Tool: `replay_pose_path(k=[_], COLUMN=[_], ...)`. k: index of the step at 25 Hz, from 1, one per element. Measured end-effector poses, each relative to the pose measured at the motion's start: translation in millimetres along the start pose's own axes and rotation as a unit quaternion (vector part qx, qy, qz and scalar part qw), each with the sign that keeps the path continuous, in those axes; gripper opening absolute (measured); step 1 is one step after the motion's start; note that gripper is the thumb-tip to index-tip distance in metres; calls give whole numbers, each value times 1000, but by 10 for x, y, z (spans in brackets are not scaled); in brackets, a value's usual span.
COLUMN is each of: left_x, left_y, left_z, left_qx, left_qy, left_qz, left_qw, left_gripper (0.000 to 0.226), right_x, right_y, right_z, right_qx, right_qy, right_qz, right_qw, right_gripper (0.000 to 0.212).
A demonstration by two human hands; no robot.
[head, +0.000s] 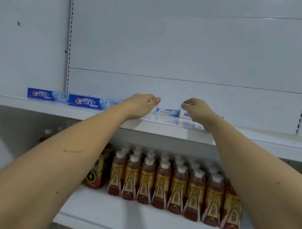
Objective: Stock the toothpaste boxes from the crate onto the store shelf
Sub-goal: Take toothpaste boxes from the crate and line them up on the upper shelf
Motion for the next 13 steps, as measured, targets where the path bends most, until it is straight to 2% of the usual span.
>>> replay_pose_path(k=[3, 8, 11, 13], left_x=[146, 156, -80, -404], left_y=[7, 101, 185, 186], left_z=[-249, -829, -1452, -1927], left_qx=[17, 45, 91, 140], left_qy=[32, 100, 147, 146], left_qz=[-21, -116, -260, -304], left_qw=[999, 987, 950, 931], left_gripper=[57, 51, 46, 46], right_x=[20, 10, -165, -298], right_y=[-262, -553, -387, -103], right_z=[-379, -1061, -1590, -1952], right_qx=[37, 67, 52, 33], right_qy=[19, 24, -21, -46], right_qz=[39, 148, 208, 223], right_qw=[998, 987, 977, 973], right_gripper=[33, 36, 38, 41])
Point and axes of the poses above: each hand's wrist, its own z-axis towards the middle knuckle, its own x-axis out of the back of the hand, y = z × x, the point moved 8 cm from there along z, towards the middle knuckle, and after that the axes turned 4 degrees about y, right-handed, at the moved point
